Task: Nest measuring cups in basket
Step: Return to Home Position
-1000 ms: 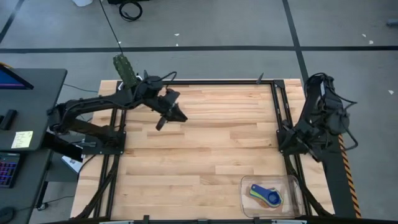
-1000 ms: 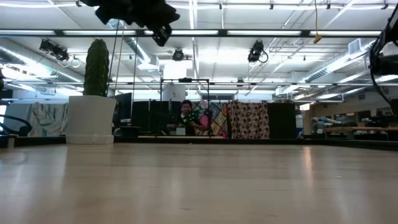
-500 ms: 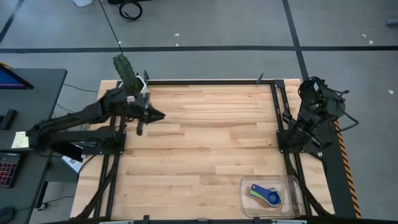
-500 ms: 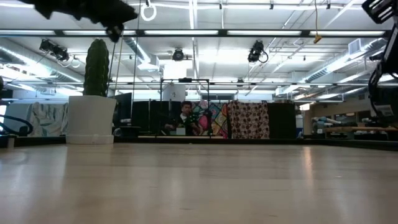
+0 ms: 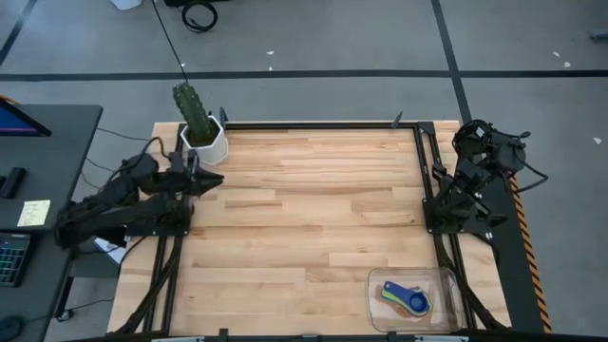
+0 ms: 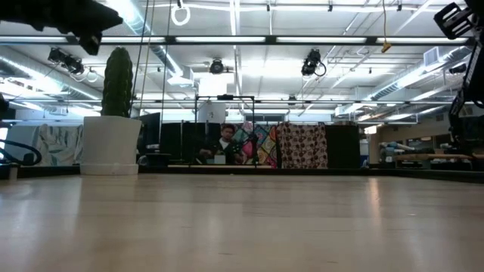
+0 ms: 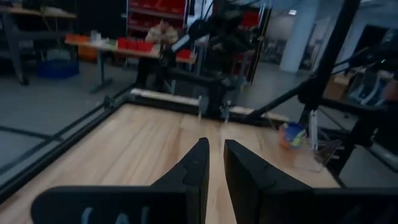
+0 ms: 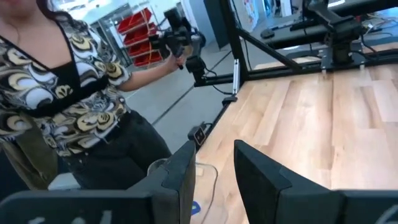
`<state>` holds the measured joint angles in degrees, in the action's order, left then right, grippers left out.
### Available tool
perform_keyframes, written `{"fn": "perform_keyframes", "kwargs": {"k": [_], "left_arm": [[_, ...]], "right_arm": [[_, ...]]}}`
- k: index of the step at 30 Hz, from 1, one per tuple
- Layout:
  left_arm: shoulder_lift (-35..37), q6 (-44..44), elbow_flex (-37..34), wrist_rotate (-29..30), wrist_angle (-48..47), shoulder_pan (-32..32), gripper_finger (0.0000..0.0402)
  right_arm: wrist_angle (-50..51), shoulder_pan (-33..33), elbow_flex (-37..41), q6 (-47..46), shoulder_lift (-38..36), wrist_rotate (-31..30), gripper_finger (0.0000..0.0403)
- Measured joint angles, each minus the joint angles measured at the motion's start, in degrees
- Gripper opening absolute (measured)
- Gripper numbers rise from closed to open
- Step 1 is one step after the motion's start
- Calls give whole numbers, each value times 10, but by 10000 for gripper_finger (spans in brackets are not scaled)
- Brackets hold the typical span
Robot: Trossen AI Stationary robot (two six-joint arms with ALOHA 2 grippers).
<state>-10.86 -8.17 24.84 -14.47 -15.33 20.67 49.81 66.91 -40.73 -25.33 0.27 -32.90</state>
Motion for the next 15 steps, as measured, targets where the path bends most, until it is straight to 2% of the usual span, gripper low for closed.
{"fn": "perform_keyframes", "kwargs": {"k": [6, 15], "left_arm": [[49, -6, -24, -21, -15, 0, 52], [54, -7, -70, -56, 16, 0, 52]], "right_arm": [[-41, 0, 33, 0, 0, -16, 114], [-163, 0, 130, 16, 1, -38, 114]]}}
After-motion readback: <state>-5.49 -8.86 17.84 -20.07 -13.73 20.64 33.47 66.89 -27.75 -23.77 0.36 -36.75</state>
